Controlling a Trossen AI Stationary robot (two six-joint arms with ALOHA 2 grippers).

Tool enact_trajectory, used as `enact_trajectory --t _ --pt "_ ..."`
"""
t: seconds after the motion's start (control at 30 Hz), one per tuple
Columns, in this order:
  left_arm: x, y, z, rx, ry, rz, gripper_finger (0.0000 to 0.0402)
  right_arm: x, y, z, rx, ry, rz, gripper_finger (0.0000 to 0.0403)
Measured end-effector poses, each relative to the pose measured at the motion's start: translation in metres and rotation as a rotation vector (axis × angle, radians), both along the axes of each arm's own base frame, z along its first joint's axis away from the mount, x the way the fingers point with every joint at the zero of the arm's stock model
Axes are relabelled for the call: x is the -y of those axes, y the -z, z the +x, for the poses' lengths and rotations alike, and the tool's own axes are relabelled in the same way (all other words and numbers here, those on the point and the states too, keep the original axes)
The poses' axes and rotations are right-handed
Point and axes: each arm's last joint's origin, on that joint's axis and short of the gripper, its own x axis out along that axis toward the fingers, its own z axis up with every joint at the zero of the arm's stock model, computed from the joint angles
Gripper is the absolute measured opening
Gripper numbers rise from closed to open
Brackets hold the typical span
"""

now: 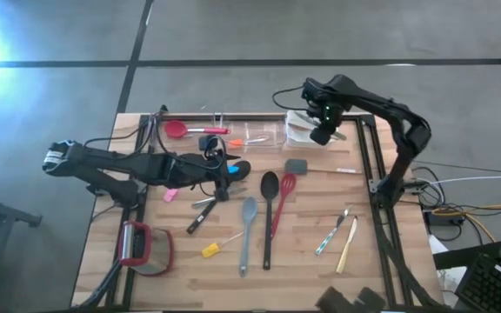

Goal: Pick & Place Kitchen Items
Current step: Put the green table knife into the white bin

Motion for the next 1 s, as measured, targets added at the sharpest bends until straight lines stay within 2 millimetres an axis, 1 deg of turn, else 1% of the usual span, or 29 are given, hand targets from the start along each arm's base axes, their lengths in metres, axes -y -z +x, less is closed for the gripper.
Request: enact_trajectory --t 0.13,0.57,0.83,1.0 --pt "-0.001 -0.001 0.0 0.007 -0.017 0.009 0.0179 0.01 0.012 0.005 -0.047 -0.011 0.054 0.0045" --pt "-0.001 -0.001 0.0 0.009 -0.018 0.004 0.0179 0.038 0.043 0.034 -0.161 -0.014 0.169 0.0045" --pt "-0.001 -0.001 0.0 0.013 -0.021 -0.005 0.0179 0.043 0.059 0.037 -0.19 -0.043 0.209 0.0045" --pt "-0.001 -0.001 0.0 0.019 -0.025 -0.018 0.0179 0.046 0.063 0.036 -0.197 -0.042 0.22 0.0045"
